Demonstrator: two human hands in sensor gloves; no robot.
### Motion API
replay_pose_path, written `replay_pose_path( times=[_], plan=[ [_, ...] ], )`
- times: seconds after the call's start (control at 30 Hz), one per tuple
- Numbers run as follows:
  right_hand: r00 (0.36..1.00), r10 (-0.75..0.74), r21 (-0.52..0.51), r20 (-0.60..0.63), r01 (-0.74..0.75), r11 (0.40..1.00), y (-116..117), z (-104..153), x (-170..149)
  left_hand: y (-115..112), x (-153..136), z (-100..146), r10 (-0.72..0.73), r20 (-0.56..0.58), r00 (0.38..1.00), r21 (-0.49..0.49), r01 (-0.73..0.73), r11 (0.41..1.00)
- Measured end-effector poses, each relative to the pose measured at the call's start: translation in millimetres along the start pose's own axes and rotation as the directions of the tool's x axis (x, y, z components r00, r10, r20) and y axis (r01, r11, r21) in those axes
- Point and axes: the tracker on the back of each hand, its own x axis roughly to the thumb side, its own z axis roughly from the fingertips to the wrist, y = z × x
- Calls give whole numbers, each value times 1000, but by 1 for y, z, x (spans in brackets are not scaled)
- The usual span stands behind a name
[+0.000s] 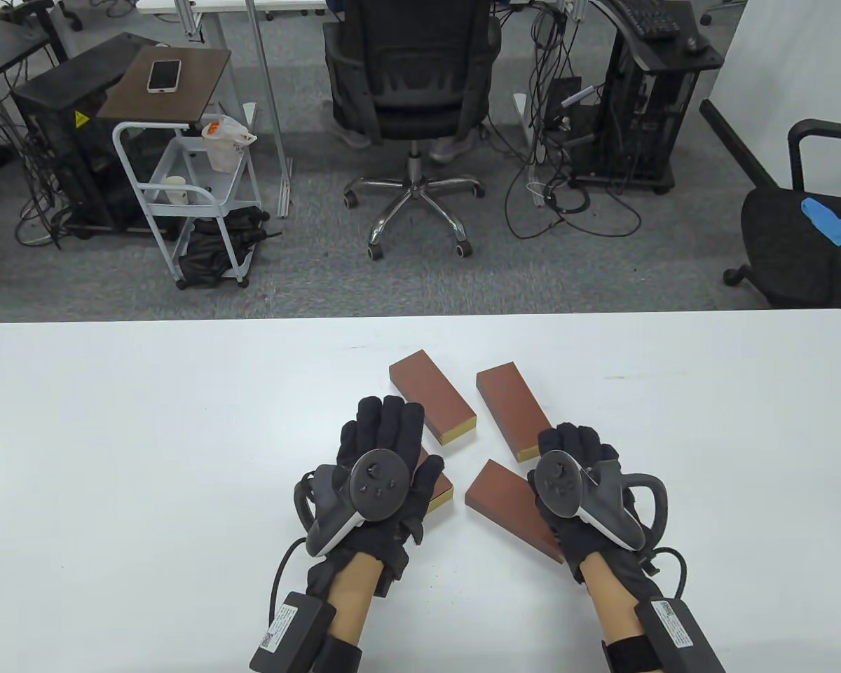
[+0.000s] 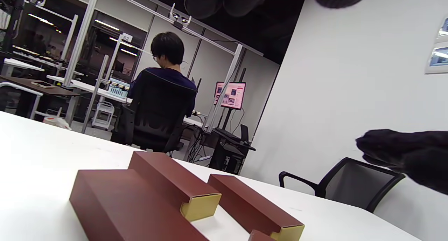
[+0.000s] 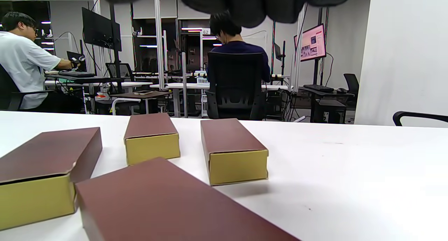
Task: Slide to open storage boxes and store sunglasses
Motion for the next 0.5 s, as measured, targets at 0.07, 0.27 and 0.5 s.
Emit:
replay_pose_path(
  times=[0.07,0.27,0.5],
  plan=[
    [1000,-17,11,2,17,1000,1,-1,1,-1,-2,0,11,-25,1000,-15,-12,1000],
    [997,-71,20,11,71,997,2,-3,2,-7,-9,1,25,-63,998,-30,-27,999],
    [997,-74,31,11,74,997,4,-6,3,-13,-12,1,26,-80,996,-47,-30,998]
  ],
)
